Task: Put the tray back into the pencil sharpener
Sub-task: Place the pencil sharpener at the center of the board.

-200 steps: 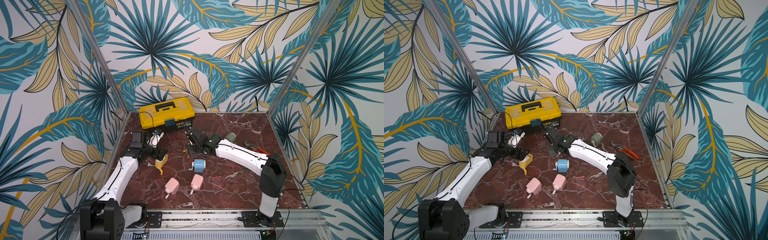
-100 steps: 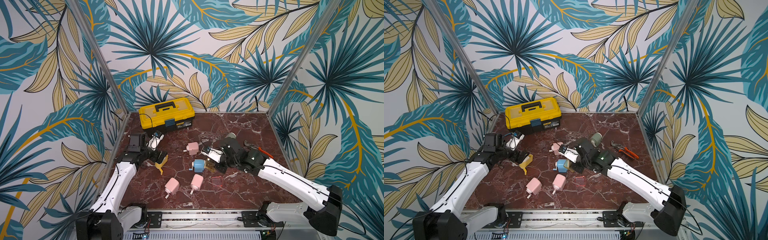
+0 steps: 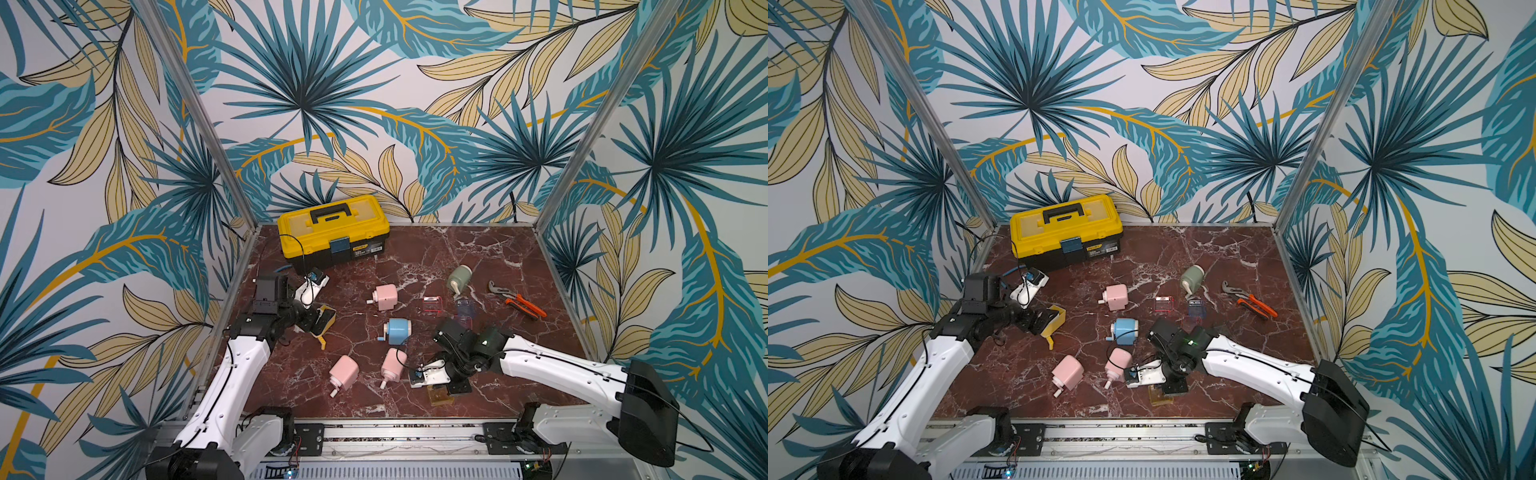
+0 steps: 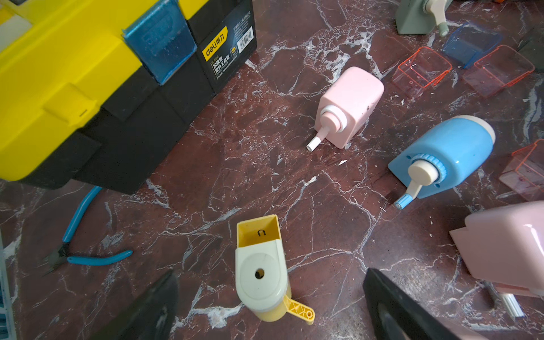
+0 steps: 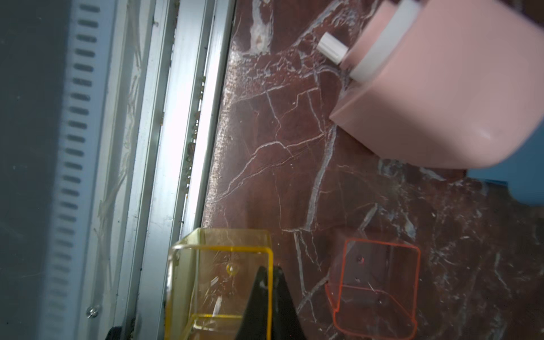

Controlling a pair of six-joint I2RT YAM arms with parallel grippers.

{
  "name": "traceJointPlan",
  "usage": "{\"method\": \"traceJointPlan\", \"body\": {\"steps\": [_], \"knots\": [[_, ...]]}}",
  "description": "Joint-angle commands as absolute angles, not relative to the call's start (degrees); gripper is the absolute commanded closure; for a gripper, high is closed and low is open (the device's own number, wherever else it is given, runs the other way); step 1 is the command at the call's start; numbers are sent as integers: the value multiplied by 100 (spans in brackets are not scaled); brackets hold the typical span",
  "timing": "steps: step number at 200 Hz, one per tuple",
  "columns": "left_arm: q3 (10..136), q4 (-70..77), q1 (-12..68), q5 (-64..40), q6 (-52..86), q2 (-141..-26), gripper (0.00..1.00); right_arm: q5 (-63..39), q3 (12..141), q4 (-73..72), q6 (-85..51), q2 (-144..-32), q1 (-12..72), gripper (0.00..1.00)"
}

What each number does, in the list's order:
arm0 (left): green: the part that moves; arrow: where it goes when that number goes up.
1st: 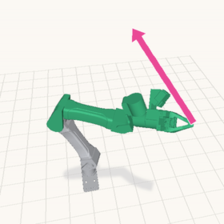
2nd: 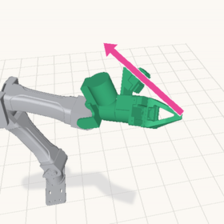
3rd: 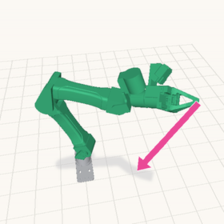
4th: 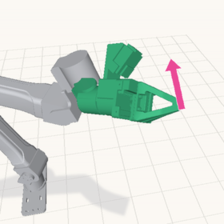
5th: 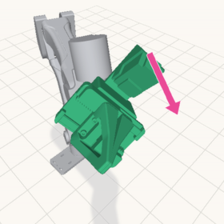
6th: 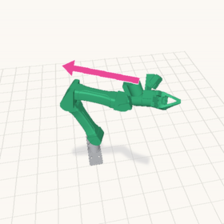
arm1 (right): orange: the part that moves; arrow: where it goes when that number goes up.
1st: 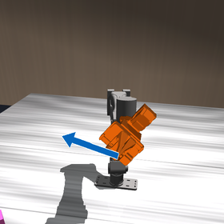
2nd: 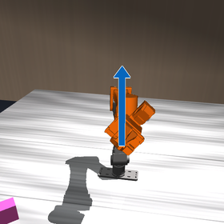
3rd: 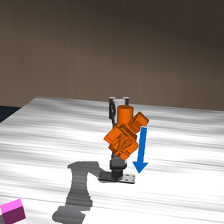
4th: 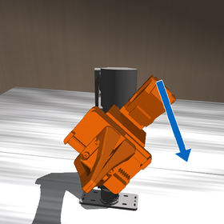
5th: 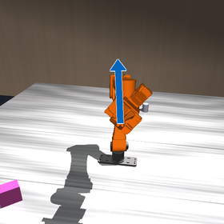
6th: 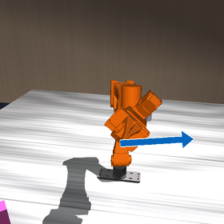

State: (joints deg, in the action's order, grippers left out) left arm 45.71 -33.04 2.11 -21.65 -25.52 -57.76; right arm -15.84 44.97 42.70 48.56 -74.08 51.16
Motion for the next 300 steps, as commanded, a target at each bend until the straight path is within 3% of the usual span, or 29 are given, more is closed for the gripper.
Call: {"method": "traceJointPlan", "body": {"steps": [1, 126, 155, 181, 245, 300], "knots": [[4466, -3467, 222, -2099, -2669, -5648, 0, -1636, 4347, 3695, 5250, -7679, 5151, 100], [4570, -3761, 224, -1727, -2898, -5657, 0, -1224, 4430, 2971, 5320, -8656, 4824, 100], [4612, -3860, 223, -1691, -2944, -5699, 0, -1118, 4385, 2901, 5316, -8651, 4819, 78], [4623, -4014, 220, -1670, -3013, -5704, 0, -1105, 4373, 2908, 5328, -8541, 4820, 65], [4737, -4533, 231, -1604, -3215, -5886, 0, -1597, 4705, 3253, 4593, -7305, 4828, 52], [4819, -4692, 246, -1462, -3095, -6346, 0, -958, 4692, 3263, 3219, -5798, 4825, 48]]}}
